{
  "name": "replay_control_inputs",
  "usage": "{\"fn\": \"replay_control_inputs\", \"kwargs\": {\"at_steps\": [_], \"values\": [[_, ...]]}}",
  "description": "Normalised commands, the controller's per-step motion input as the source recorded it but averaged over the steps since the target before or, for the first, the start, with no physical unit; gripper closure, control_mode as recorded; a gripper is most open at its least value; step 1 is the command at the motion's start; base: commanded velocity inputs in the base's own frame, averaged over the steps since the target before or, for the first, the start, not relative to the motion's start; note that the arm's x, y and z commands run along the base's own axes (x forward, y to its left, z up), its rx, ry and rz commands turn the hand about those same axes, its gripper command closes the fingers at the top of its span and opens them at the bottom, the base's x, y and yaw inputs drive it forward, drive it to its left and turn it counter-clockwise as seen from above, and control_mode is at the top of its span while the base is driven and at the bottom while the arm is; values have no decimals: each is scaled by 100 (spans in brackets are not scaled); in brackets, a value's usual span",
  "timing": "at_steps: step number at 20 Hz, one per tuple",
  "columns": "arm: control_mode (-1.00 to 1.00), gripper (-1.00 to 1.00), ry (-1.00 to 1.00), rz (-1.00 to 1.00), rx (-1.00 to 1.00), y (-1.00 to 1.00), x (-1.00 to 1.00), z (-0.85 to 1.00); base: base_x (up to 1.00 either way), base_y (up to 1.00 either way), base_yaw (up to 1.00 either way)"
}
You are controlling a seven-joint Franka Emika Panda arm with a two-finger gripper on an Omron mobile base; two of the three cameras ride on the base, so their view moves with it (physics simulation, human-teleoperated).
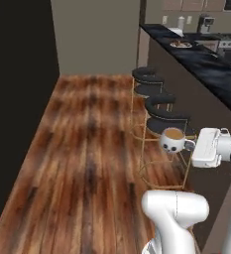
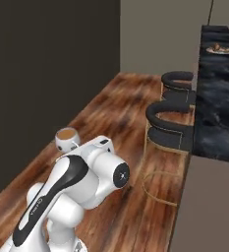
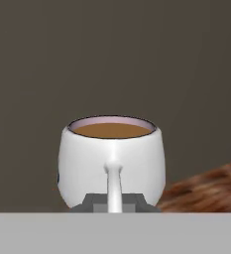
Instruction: Pick up the brewed coffee from the coffee machine and place it next to the breakfast plate on the dining counter.
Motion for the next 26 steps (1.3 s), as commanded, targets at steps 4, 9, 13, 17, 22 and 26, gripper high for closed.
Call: {"fn": "replay_control_inputs", "kwargs": {"at_steps": [4,9,13,17,22,26], "values": [[100,100,0,0,0,0,0,0,100,94,-56],[100,100,0,0,0,0,0,0,100,100,-55],[100,100,0,0,0,0,0,0,100,99,-54],[100,100,0,0,0,0,0,0,100,96,-53],[100,100,0,0,0,0,0,0,100,89,-50],[100,100,0,0,0,0,0,0,100,94,-46]]}}
